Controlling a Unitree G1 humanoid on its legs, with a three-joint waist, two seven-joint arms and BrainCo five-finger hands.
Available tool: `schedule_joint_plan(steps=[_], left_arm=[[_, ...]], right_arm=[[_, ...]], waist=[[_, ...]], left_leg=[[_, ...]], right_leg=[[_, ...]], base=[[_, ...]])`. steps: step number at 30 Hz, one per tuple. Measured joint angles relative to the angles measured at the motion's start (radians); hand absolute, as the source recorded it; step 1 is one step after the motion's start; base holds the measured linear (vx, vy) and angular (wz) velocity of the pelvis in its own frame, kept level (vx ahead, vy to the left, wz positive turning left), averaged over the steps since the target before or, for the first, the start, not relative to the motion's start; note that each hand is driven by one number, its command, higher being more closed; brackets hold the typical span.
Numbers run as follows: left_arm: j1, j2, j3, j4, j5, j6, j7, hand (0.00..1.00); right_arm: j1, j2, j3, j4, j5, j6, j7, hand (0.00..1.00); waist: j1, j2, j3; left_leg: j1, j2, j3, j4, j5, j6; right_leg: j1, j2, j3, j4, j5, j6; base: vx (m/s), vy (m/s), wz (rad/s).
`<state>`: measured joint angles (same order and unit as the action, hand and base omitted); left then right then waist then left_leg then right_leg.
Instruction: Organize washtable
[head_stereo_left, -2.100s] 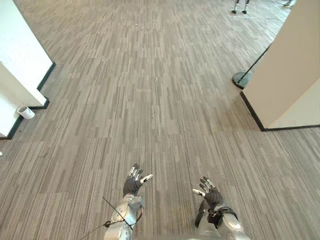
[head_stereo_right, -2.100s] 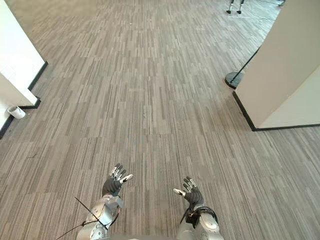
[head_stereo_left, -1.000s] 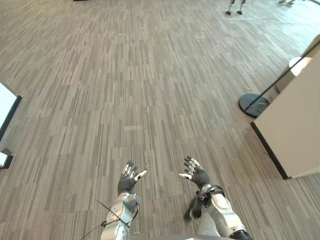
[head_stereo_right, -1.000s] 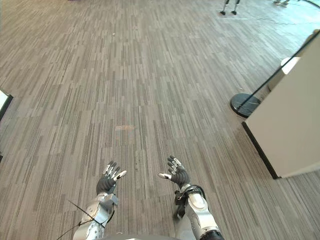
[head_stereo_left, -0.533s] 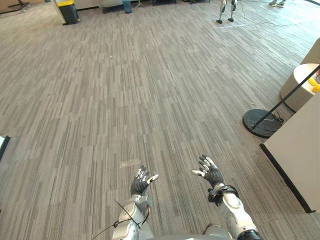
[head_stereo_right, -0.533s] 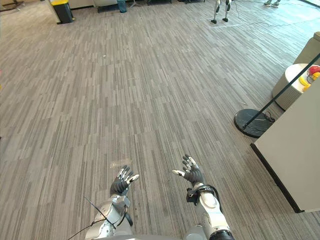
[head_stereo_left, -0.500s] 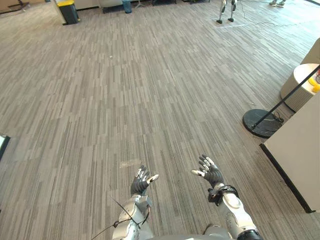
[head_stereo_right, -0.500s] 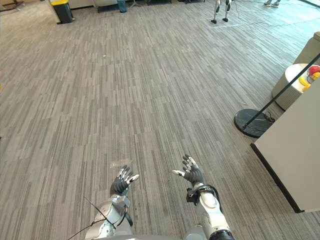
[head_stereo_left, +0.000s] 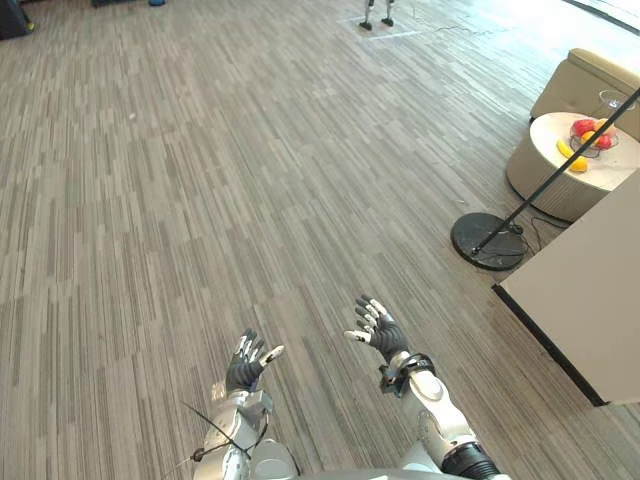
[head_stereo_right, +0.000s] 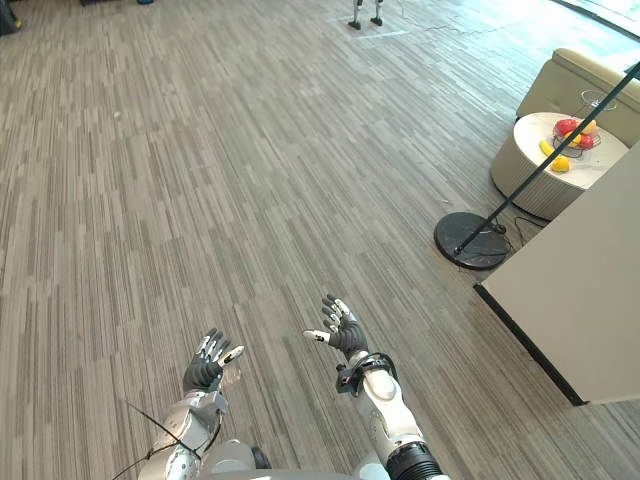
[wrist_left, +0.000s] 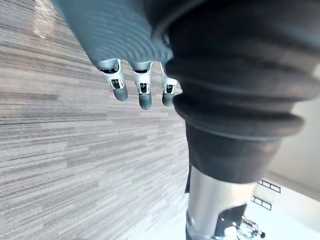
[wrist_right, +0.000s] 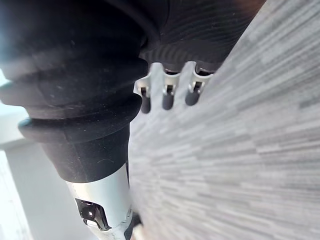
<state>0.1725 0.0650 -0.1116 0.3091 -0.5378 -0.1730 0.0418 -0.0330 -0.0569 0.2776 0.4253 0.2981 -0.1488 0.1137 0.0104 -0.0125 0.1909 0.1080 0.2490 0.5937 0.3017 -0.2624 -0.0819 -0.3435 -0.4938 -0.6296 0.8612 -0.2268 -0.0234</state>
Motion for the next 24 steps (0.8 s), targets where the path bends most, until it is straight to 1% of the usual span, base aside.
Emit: schedule_joint_plan(steps=[1, 2, 3, 4, 5, 6, 7, 8, 9, 10, 11, 12, 13, 14, 15, 16, 17, 18, 19, 20, 21, 22, 23, 24], left_arm=[[-0.019, 0.005, -0.015, 0.017, 0.003, 0.002, -0.013, 0.00], [-0.027, 0.004, -0.020, 0.039, 0.009, 0.003, -0.020, 0.00], [-0.036, -0.030, -0.040, 0.067, 0.018, 0.014, -0.021, 0.00], [-0.041, -0.034, -0.046, 0.067, 0.025, 0.013, -0.024, 0.00], [-0.042, -0.040, -0.066, 0.069, 0.035, 0.012, -0.027, 0.00], [-0.036, -0.045, -0.077, 0.076, 0.039, 0.011, -0.032, 0.00], [-0.028, -0.052, -0.078, 0.079, 0.041, 0.011, -0.040, 0.00], [-0.013, -0.045, -0.073, 0.083, 0.041, 0.008, -0.041, 0.00], [-0.005, -0.043, -0.073, 0.088, 0.041, 0.007, -0.039, 0.00], [0.002, -0.038, -0.067, 0.101, 0.040, 0.007, -0.036, 0.00], [0.001, -0.035, -0.054, 0.123, 0.036, 0.008, -0.029, 0.00], [0.004, -0.039, -0.045, 0.130, 0.020, 0.008, -0.016, 0.00], [0.009, -0.040, -0.044, 0.135, 0.016, 0.009, -0.014, 0.00], [0.021, -0.042, -0.044, 0.141, 0.007, 0.009, -0.013, 0.00], [0.027, -0.041, -0.043, 0.147, 0.007, 0.009, -0.013, 0.00], [0.028, -0.033, -0.035, 0.150, 0.008, 0.009, -0.014, 0.00], [0.026, -0.035, -0.034, 0.151, 0.009, 0.009, -0.014, 0.00], [0.030, -0.054, -0.037, 0.145, 0.011, 0.009, -0.019, 0.00], [0.030, -0.061, -0.038, 0.151, 0.011, 0.009, -0.018, 0.00], [0.023, -0.058, -0.037, 0.152, 0.011, 0.010, -0.018, 0.00], [0.015, -0.039, -0.035, 0.150, 0.013, 0.009, -0.020, 0.00], [0.016, -0.016, -0.035, 0.159, 0.018, 0.010, -0.020, 0.00], [0.016, 0.000, -0.035, 0.173, 0.025, 0.010, -0.021, 0.00], [0.018, 0.002, -0.034, 0.183, 0.032, 0.011, -0.021, 0.00]], right_arm=[[0.010, -0.016, -0.001, 0.000, -0.006, 0.002, -0.002, 0.00], [0.022, -0.021, -0.001, -0.002, -0.009, 0.001, -0.002, 0.00], [0.017, -0.048, -0.027, 0.009, -0.014, 0.004, -0.009, 0.00], [0.021, -0.049, -0.044, 0.009, -0.014, 0.002, -0.010, 0.00], [0.031, -0.051, -0.074, 0.012, -0.014, 0.002, -0.011, 0.00], [0.043, -0.058, -0.079, 0.013, -0.014, 0.002, -0.011, 0.00], [0.058, -0.068, -0.079, 0.012, -0.015, 0.001, -0.010, 0.00], [0.072, -0.068, -0.075, 0.022, -0.016, 0.001, -0.009, 0.00], [0.082, -0.065, -0.071, 0.021, -0.016, 0.000, -0.009, 0.00], [0.091, -0.061, -0.061, 0.020, -0.016, -0.001, -0.006, 0.00], [0.100, -0.059, -0.061, 0.022, -0.016, -0.001, -0.006, 0.00], [0.104, -0.066, -0.062, 0.023, -0.013, -0.001, -0.006, 0.00], [0.105, -0.073, -0.062, 0.023, -0.012, -0.001, -0.006, 0.00], [0.109, -0.085, -0.064, 0.030, -0.011, -0.001, -0.006, 0.00], [0.107, -0.088, -0.066, 0.040, -0.005, 0.000, -0.006, 0.00], [0.107, -0.078, -0.072, 0.048, 0.008, 0.001, -0.006, 0.00], [0.103, -0.078, -0.074, 0.055, 0.010, 0.001, -0.005, 0.00], [0.097, -0.095, -0.087, 0.076, 0.015, 0.001, -0.006, 0.00], [0.085, -0.103, -0.099, 0.096, 0.015, 0.002, -0.005, 0.00], [0.078, -0.096, -0.105, 0.111, 0.015, 0.003, -0.006, 0.00], [0.070, -0.081, -0.109, 0.139, 0.005, 0.003, -0.004, 0.00], [0.066, -0.060, -0.109, 0.167, -0.016, 0.004, -0.004, 0.00], [0.061, -0.051, -0.112, 0.191, -0.030, 0.003, -0.005, 0.00], [0.058, -0.049, -0.114, 0.210, -0.036, 0.003, -0.006, 0.00]], waist=[[0.004, -0.031, -0.015], [-0.001, -0.022, -0.007], [0.003, 0.028, -0.007], [0.000, 0.024, -0.005], [-0.001, 0.019, -0.001], [0.000, 0.020, -0.002], [0.001, 0.030, -0.006], [0.008, 0.017, -0.025], [0.008, 0.006, -0.034], [0.001, -0.007, -0.046], [0.003, -0.016, -0.046], [0.005, -0.014, -0.045], [0.007, -0.003, -0.039], [0.008, 0.026, -0.029], [0.010, 0.034, -0.027], [0.020, 0.016, -0.021], [0.025, 0.014, -0.022], [0.027, 0.043, -0.035], [0.026, 0.055, -0.037], [0.023, 0.055, -0.039], [0.025, 0.022, -0.031], [0.028, -0.006, -0.030], [0.027, -0.016, -0.031], [0.027, -0.018, -0.032]], left_leg=[[0.002, 0.013, 0.008, 0.027, -0.001, -0.033], [0.006, 0.021, 0.001, 0.042, -0.005, -0.056], [-0.013, 0.046, -0.045, 0.034, -0.022, -0.088], [-0.022, 0.019, -0.062, 0.015, -0.021, -0.088], [-0.036, -0.024, -0.096, -0.037, -0.017, -0.081], [-0.039, -0.048, -0.113, -0.080, -0.014, -0.076], [-0.055, -0.063, -0.134, -0.123, 0.048, -0.045], [-0.070, -0.058, -0.143, -0.092, 0.082, -0.016], [-0.080, -0.063, -0.161, -0.074, 0.085, -0.019], [-0.104, -0.066, -0.180, -0.031, 0.084, -0.018], [-0.157, -0.051, -0.207, 0.065, 0.084, -0.019], [-0.214, -0.024, -0.234, 0.184, 0.084, -0.019], [-0.231, -0.007, -0.239, 0.233, 0.085, -0.019], [-0.247, 0.020, -0.238, 0.300, 0.091, -0.026], [-0.259, 0.028, -0.235, 0.344, 0.111, -0.030], [-0.305, 0.023, -0.225, 0.386, 0.101, -0.019], [-0.306, 0.004, -0.222, 0.331, 0.068, -0.024], [-0.295, -0.037, -0.225, 0.066, 0.144, -0.008], [-0.267, -0.042, -0.206, -0.005, 0.149, 0.021], [-0.253, -0.053, -0.202, -0.042, 0.154, 0.025], [-0.236, -0.071, -0.183, -0.080, 0.165, 0.028], [-0.230, -0.078, -0.174, -0.087, 0.166, 0.028], [-0.220, -0.080, -0.169, -0.094, 0.166, 0.028], [-0.209, -0.083, -0.164, -0.103, 0.167, 0.027]], right_leg=[[-0.015, 0.079, 0.006, -0.352, 0.112, -0.021], [0.006, 0.109, 0.019, -0.421, 0.211, -0.033], [0.042, 0.169, -0.002, -0.479, 0.246, -0.054], [0.051, 0.168, 0.002, -0.499, 0.246, -0.053], [0.079, 0.166, -0.002, -0.521, 0.247, -0.052], [0.111, 0.170, -0.007, -0.527, 0.247, -0.052], [0.151, 0.184, -0.018, -0.531, 0.245, -0.049], [0.175, 0.191, -0.023, -0.526, 0.223, -0.012], [0.183, 0.186, -0.025, -0.528, 0.203, 0.019], [0.193, 0.179, -0.030, -0.538, 0.181, 0.053], [0.224, 0.183, -0.058, -0.577, 0.185, 0.070], [0.265, 0.201, -0.091, -0.621, 0.199, 0.072], [0.289, 0.212, -0.104, -0.642, 0.204, 0.076], [0.336, 0.232, -0.121, -0.688, 0.216, 0.082], [0.362, 0.232, -0.125, -0.725, 0.228, 0.089], [0.376, 0.220, -0.125, -0.759, 0.247, 0.095], [0.372, 0.210, -0.120, -0.762, 0.251, 0.101], [0.353, 0.214, -0.111, -0.770, 0.263, 0.114], [0.351, 0.229, -0.103, -0.784, 0.272, 0.122], [0.352, 0.227, -0.101, -0.800, 0.287, 0.123], [0.352, 0.227, -0.083, -0.829, 0.300, 0.114], [0.352, 0.226, -0.072, -0.842, 0.300, 0.113], [0.356, 0.226, -0.066, -0.843, 0.303, 0.109], [0.359, 0.227, -0.057, -0.843, 0.305, 0.107]], base=[[0.33, -0.267, 0.03], [0.37, -0.200, -0.16], [0.23, -0.086, -0.08], [0.24, -0.041, -0.10], [0.11, 0.002, 0.15], [0.17, 0.039, 0.26], [0.12, 0.093, 0.26], [0.18, 0.094, 0.29], [0.15, 0.054, 0.39], [0.19, 0.006, 0.64], [0.14, -0.003, 0.79], [0.12, -0.001, 0.64], [0.07, -0.008, 0.48], [0.07, 0.030, 0.28], [0.08, 0.053, 0.20], [0.08, 0.073, 0.04], [0.08, 0.098, -0.12], [0.08, 0.098, -0.20], [0.10, 0.111, -0.15], [0.09, 0.104, -0.11], [0.11, 0.118, -0.13], [0.10, 0.098, -0.19], [0.09, 0.058, -0.16], [0.07, 0.046, -0.16]])
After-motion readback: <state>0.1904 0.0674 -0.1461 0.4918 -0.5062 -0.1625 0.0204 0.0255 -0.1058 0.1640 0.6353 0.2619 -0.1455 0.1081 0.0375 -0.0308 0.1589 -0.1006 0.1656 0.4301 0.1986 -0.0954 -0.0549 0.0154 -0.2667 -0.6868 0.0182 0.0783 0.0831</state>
